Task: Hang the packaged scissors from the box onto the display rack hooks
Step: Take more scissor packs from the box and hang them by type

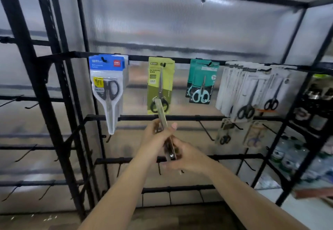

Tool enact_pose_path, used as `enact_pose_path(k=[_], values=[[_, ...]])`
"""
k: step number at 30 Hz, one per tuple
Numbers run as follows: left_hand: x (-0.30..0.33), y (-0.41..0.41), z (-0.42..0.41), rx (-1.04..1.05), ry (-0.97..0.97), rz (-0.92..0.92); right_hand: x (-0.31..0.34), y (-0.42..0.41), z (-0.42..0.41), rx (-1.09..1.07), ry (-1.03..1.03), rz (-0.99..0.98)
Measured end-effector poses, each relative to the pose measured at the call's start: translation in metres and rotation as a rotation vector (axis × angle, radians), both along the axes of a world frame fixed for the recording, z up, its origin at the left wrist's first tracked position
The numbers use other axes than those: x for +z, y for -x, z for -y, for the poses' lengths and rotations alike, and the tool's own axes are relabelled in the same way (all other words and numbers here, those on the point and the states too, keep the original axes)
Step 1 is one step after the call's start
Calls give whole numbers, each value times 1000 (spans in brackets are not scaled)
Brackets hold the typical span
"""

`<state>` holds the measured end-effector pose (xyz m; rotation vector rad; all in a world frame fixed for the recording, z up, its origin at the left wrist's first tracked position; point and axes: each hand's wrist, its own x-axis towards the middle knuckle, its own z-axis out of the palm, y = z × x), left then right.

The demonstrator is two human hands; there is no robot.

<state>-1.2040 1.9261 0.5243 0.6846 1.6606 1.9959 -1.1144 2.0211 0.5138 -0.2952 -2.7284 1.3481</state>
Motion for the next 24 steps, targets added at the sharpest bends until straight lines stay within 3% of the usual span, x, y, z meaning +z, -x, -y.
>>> enact_pose_path(k=[3, 5, 8, 11, 13, 18, 24], values=[[7, -21, -30, -132, 2, 24, 4, -26, -29, -235, 93, -156], [13, -37, -51, -200, 17, -88, 8, -44, -51, -443, 229, -330], [19, -60, -85, -183, 87, -514, 21, -73, -83, -596, 364, -535], [23, -79, -114, -87, 155, -986, 30, -100, -116, -678, 354, -645], [25, -90, -132, -77, 172, -1139, 33, -115, -140, -697, 354, -705], [28, -119, -176, -98, 187, -1289, 36, -151, -198, -699, 360, -779], [25, -143, -215, -110, 288, -1316, 25, -185, -250, -696, 384, -776]])
